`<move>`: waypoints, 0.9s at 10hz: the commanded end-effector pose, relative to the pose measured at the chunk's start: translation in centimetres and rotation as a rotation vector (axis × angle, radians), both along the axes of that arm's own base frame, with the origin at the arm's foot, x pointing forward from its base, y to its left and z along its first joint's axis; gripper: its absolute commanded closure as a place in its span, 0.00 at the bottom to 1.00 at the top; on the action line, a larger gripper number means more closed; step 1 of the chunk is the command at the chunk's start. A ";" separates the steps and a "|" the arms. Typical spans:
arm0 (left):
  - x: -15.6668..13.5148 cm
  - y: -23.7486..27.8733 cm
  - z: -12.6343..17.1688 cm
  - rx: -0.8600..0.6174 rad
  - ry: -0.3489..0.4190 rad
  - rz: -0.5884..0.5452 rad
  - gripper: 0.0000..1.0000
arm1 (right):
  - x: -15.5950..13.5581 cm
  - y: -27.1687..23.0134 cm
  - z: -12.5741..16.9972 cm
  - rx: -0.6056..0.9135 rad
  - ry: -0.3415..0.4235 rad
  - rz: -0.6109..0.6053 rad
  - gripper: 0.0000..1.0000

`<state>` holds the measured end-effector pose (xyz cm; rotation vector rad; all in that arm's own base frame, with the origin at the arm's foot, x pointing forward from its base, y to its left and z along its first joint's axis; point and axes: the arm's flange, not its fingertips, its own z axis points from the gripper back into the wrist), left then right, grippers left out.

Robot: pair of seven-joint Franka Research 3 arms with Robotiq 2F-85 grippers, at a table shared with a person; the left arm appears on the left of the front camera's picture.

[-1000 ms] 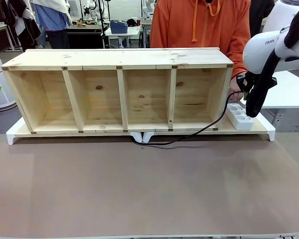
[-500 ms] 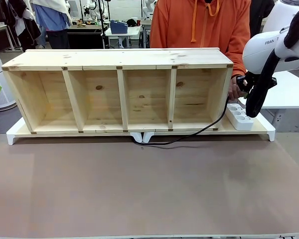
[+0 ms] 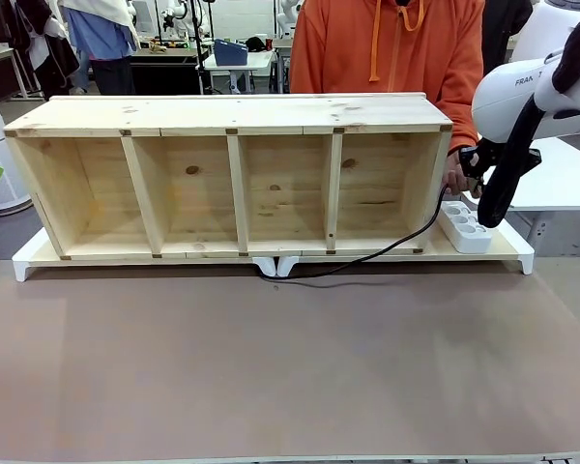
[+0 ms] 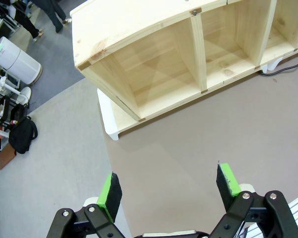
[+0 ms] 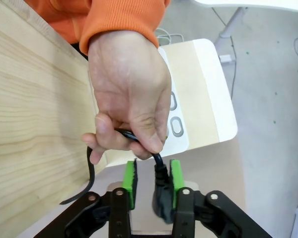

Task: Perform cable management.
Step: Release the Power Cable when the human grasps it.

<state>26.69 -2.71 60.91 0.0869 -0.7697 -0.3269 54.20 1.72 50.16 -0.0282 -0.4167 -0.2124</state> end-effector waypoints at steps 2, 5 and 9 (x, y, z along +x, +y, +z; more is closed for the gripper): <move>0.0 0.0 0.0 0.002 0.000 0.002 0.00 | -0.1 -0.1 0.5 0.014 0.009 0.028 0.37; 0.0 0.0 0.0 0.002 0.000 0.002 0.00 | -0.1 0.0 0.6 0.007 0.006 0.053 0.07; 0.0 0.0 0.0 0.002 0.000 0.002 0.00 | -0.1 0.3 0.2 -0.008 -0.001 0.023 0.03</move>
